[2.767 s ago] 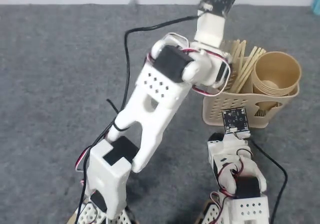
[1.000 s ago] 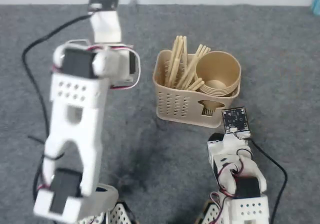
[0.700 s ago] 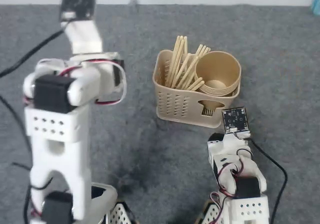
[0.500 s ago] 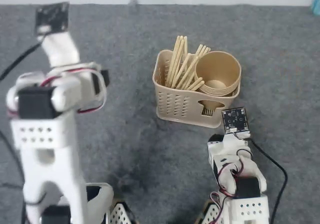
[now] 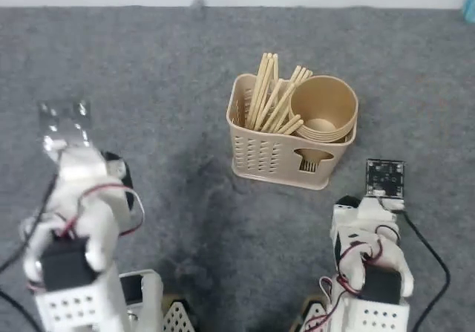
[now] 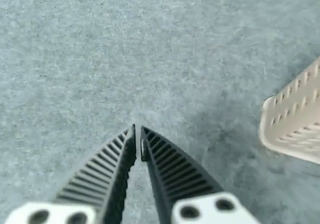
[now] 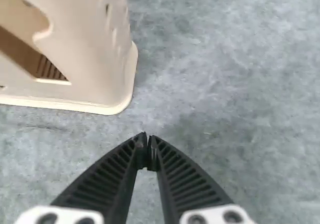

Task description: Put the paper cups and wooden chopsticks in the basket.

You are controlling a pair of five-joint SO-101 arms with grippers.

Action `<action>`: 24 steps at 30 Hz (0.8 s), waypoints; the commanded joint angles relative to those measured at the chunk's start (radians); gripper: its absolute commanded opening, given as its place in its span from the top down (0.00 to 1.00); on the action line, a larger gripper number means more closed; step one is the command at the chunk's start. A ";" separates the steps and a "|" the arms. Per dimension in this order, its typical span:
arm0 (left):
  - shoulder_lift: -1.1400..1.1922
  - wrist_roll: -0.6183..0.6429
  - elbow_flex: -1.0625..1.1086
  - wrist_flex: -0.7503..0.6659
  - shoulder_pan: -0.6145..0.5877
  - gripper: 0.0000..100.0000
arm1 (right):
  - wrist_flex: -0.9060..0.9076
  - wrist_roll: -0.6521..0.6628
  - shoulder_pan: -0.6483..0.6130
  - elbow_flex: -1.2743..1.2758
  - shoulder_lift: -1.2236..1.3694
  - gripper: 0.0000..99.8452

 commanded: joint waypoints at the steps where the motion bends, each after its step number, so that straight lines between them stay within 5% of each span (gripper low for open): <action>1: -0.161 -0.008 0.194 -0.107 -0.003 0.99 | 0.027 0.006 0.024 -0.084 -0.013 0.99; 12: -0.542 -0.061 0.707 -0.385 0.000 0.99 | 0.010 0.150 0.059 -0.005 -0.015 0.99; 24: -0.554 -0.063 0.843 -0.427 0.028 0.99 | 0.021 0.133 -0.021 0.126 -0.013 0.99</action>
